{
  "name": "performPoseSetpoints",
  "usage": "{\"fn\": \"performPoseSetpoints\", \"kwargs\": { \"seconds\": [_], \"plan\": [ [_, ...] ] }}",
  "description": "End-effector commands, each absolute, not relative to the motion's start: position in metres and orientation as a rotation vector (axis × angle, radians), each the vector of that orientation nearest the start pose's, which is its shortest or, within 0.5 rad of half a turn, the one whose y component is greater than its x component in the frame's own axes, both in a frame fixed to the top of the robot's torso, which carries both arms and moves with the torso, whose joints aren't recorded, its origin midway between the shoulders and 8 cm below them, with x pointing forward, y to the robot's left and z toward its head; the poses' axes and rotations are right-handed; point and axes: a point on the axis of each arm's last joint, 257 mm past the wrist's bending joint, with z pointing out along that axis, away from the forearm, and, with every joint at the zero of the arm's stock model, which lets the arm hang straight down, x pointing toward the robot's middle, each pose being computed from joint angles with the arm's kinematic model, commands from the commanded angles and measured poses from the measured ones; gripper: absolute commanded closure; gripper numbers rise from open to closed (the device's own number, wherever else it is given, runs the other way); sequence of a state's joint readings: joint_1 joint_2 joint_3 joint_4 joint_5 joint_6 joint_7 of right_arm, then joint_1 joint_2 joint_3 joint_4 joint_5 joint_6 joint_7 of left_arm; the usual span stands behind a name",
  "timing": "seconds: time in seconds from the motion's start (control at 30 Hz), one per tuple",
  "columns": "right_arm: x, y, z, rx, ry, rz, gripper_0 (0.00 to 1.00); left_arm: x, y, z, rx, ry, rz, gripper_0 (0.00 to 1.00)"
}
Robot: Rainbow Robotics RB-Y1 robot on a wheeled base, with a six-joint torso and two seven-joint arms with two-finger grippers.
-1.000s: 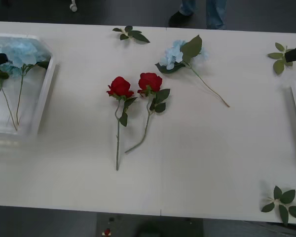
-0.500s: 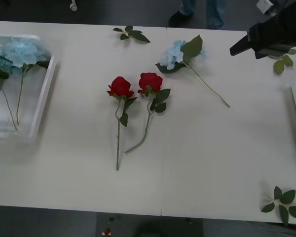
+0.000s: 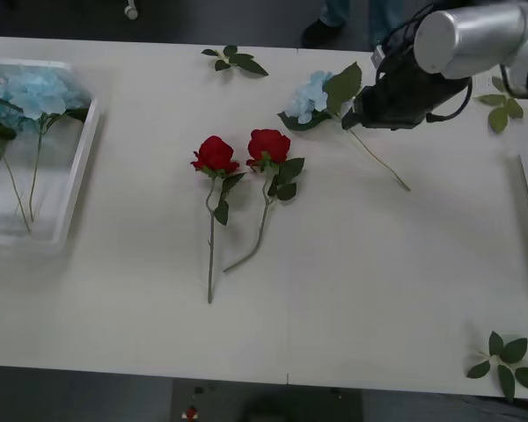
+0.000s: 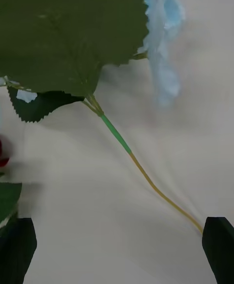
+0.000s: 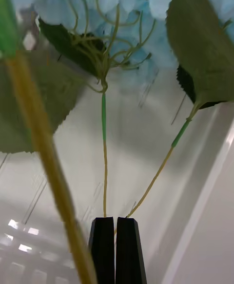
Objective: Put the red flowers into the right box and the blue flowers into the left box
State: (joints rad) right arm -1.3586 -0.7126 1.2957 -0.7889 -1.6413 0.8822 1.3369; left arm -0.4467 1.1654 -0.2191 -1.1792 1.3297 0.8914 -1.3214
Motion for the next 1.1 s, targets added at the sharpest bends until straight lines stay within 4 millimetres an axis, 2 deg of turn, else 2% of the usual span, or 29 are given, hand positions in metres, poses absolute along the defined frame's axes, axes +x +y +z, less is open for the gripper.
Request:
{"fn": "performPoseSetpoints", "kwargs": {
  "seconds": [0.03,0.2,0.33,0.43,0.6,0.77,0.8,0.83,0.87,0.9,0.93,1.1],
  "plan": [
    [0.657,-0.171,-0.185,-0.235,2.538,0.152,0.00,0.552,0.498,-0.181,-0.456,2.327,-0.234,1.00],
    [0.662,-0.161,-0.208,-0.421,2.491,-0.012,0.00,0.553,0.496,-0.198,-0.417,2.348,-0.172,1.00],
    [0.663,-0.157,-0.211,-0.491,2.468,-0.060,0.00,0.553,0.495,-0.206,-0.393,2.359,-0.136,1.00],
    [0.667,-0.167,-0.211,-0.528,2.449,-0.130,0.00,0.554,0.494,-0.212,-0.382,2.364,-0.113,1.00],
    [0.676,-0.181,-0.207,-0.569,2.411,-0.221,0.00,0.556,0.493,-0.210,-0.379,2.359,-0.114,1.00],
    [0.679,-0.179,-0.230,-0.574,2.383,-0.225,0.00,0.556,0.493,-0.210,-0.377,2.359,-0.111,1.00],
    [0.679,-0.176,-0.236,-0.578,2.374,-0.218,0.00,0.557,0.493,-0.209,-0.379,2.358,-0.112,0.74],
    [0.678,-0.176,-0.242,-0.581,2.374,-0.212,0.00,0.557,0.493,-0.209,-0.379,2.358,-0.112,0.53],
    [0.677,-0.176,-0.244,-0.582,2.374,-0.210,0.00,0.557,0.493,-0.208,-0.378,2.357,-0.112,0.44],
    [0.676,-0.174,-0.248,-0.585,2.376,-0.202,0.00,0.557,0.493,-0.208,-0.379,2.355,-0.118,0.25],
    [0.674,-0.172,-0.250,-0.591,2.378,-0.197,0.00,0.557,0.492,-0.207,-0.381,2.354,-0.122,0.17],
    [0.672,-0.167,-0.254,-0.592,2.382,-0.175,0.00,0.558,0.492,-0.204,-0.387,2.347,-0.130,0.15]
  ]
}}
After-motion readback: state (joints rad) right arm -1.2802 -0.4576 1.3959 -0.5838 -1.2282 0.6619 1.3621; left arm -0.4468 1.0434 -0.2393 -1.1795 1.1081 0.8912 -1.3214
